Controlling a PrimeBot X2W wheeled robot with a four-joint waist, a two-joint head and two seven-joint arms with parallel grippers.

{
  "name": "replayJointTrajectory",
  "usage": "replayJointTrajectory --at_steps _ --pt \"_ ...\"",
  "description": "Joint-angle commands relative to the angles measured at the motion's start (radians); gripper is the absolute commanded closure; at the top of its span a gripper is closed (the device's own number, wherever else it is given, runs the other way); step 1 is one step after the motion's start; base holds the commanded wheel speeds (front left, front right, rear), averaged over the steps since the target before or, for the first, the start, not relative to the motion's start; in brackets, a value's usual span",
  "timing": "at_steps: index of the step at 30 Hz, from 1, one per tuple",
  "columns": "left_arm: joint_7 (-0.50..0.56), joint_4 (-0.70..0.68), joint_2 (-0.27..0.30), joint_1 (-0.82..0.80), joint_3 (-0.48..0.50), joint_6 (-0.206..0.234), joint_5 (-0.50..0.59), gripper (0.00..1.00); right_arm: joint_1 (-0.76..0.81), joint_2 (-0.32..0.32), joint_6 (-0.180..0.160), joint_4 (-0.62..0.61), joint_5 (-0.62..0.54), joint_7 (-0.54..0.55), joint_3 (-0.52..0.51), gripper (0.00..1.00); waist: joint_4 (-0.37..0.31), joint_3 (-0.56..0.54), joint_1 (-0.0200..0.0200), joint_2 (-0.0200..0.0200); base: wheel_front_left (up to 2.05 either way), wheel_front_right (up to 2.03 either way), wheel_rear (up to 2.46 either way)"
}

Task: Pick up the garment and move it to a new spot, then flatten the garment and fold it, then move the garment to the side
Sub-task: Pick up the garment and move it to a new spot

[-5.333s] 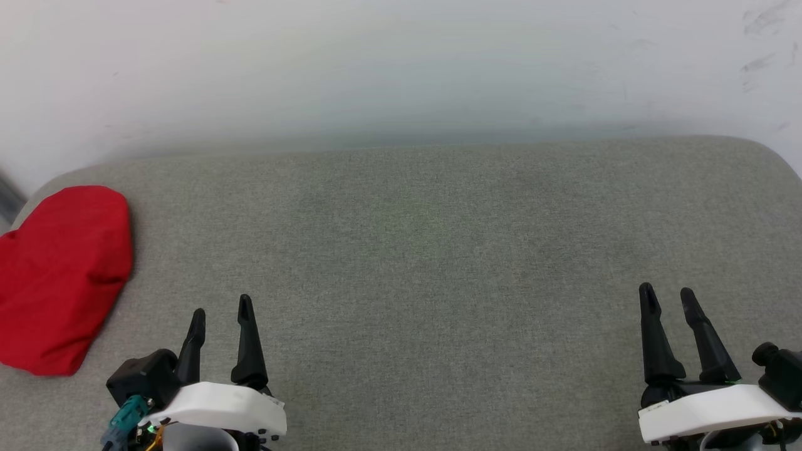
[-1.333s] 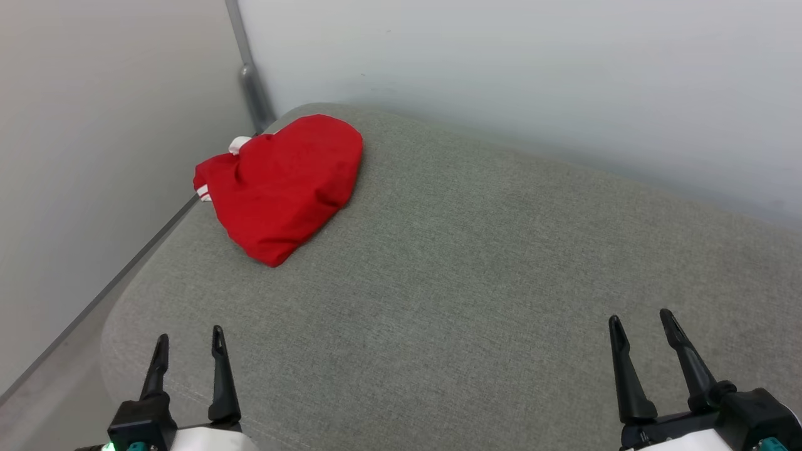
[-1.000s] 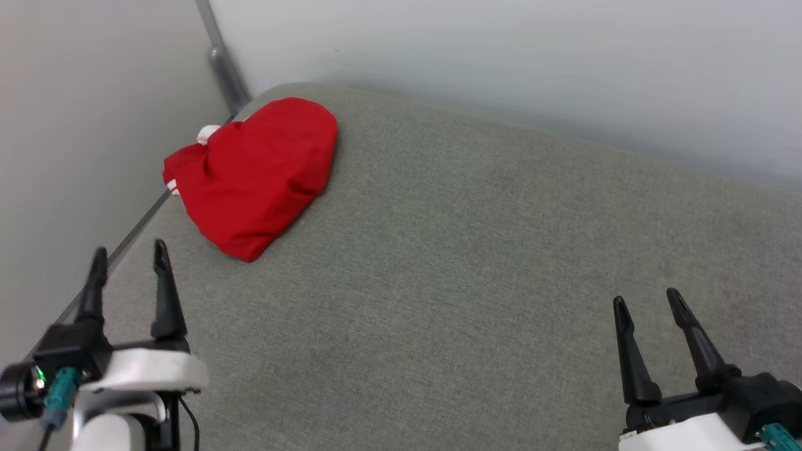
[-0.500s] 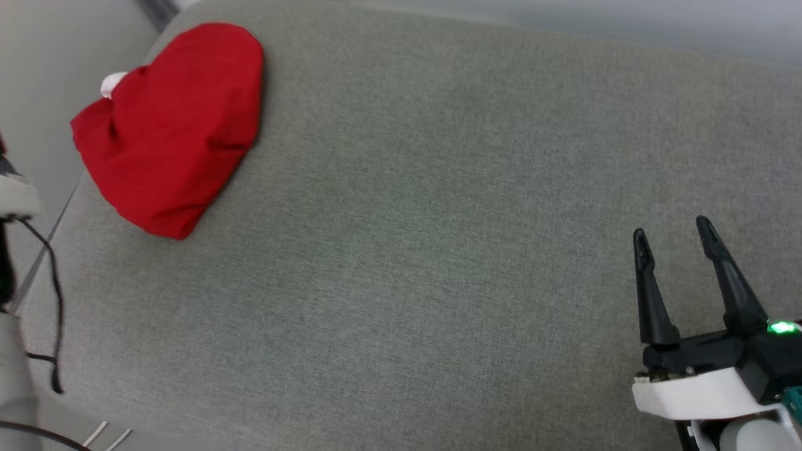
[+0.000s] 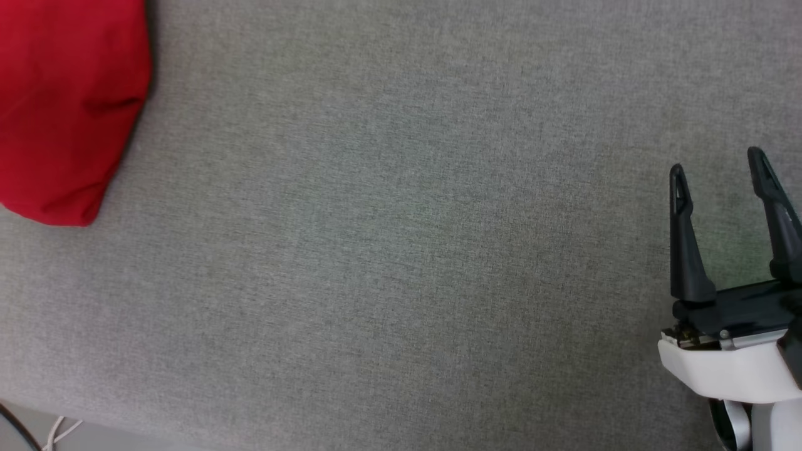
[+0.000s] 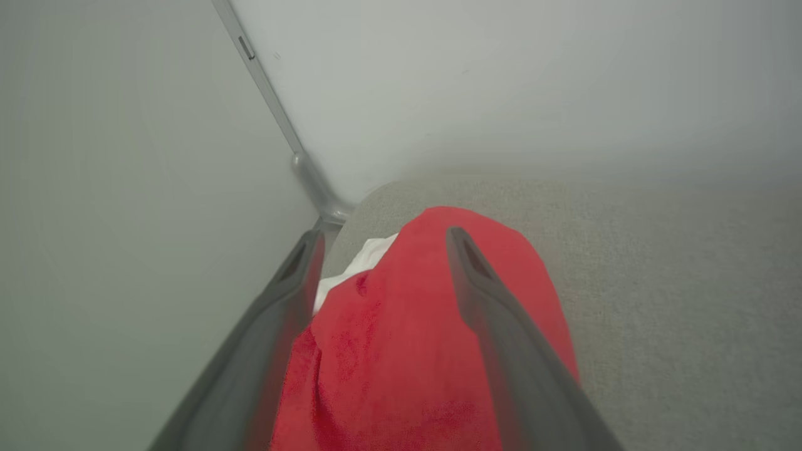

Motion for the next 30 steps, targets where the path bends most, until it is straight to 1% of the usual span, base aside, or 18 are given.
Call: replayJointTrajectory --at_steps 1,7,10,12,16,20,24,26,27,28,30 --pt "0.024 -0.006 0.017 -0.018 -0.022 0.001 -0.029 0.00 -0.019 -0.008 0.000 -0.007 -0.006 -0.002 0.000 0.00 -0.004 0.019 -0.0001 0.0000 0.00 0.00 0.00" --pt "0.279 -0.037 0.104 -0.054 -0.197 0.001 -0.229 0.00 -0.037 -0.019 0.000 -0.037 -0.017 -0.002 0.003 0.00 -0.008 0.065 -0.0001 0.0000 0.00 0.00 0.00" --pt "0.408 -0.044 0.135 -0.068 -0.254 0.001 -0.331 0.00 -0.043 -0.022 0.000 -0.052 -0.023 -0.002 0.003 0.00 -0.011 0.088 -0.0001 0.0000 0.00 0.00 0.00" --pt "0.458 -0.036 0.156 -0.085 -0.278 0.001 -0.373 0.00 -0.046 -0.023 -0.001 -0.058 -0.024 -0.002 0.000 0.00 -0.013 0.105 -0.0001 0.0000 0.00 0.00 0.00" --pt "0.545 0.010 0.162 -0.097 -0.324 0.001 -0.430 0.00 -0.058 -0.026 0.000 -0.062 -0.025 -0.002 0.002 0.00 -0.018 0.134 -0.0001 0.0000 0.00 0.00 0.00" --pt "0.595 0.055 0.139 -0.089 -0.361 0.001 -0.469 0.00 -0.065 -0.025 0.000 -0.065 -0.024 -0.002 0.000 0.00 -0.025 0.151 -0.0001 0.0000 0.00 0.00 0.00" --pt "0.597 0.096 0.102 -0.071 -0.390 0.001 -0.497 0.00 -0.070 -0.024 0.000 -0.063 -0.020 -0.002 -0.002 0.00 -0.029 0.158 -0.0001 0.0000 0.00 0.00 0.00" --pt "0.598 0.111 0.093 -0.067 -0.409 0.001 -0.499 0.00 -0.072 -0.023 0.000 -0.060 -0.019 -0.002 -0.001 0.00 -0.031 0.156 -0.0001 0.0000 0.00 0.00 0.00" --pt "0.590 0.113 0.093 -0.067 -0.418 0.001 -0.497 0.88 -0.073 -0.022 0.000 -0.059 -0.018 -0.002 0.000 0.00 -0.032 0.154 -0.0001 0.0000 0.00 0.00 0.00" --pt "0.582 0.114 0.088 -0.071 -0.418 0.001 -0.507 1.00 -0.074 -0.020 0.000 -0.059 -0.017 -0.002 0.000 0.00 -0.032 0.149 -0.0001 0.0000 0.00 0.00 0.00" --pt "0.557 0.108 0.097 -0.086 -0.421 0.001 -0.506 1.00 -0.071 -0.017 0.000 -0.057 -0.015 -0.002 -0.001 0.00 -0.032 0.136 -0.0001 0.0000 0.00 0.00 0.00"
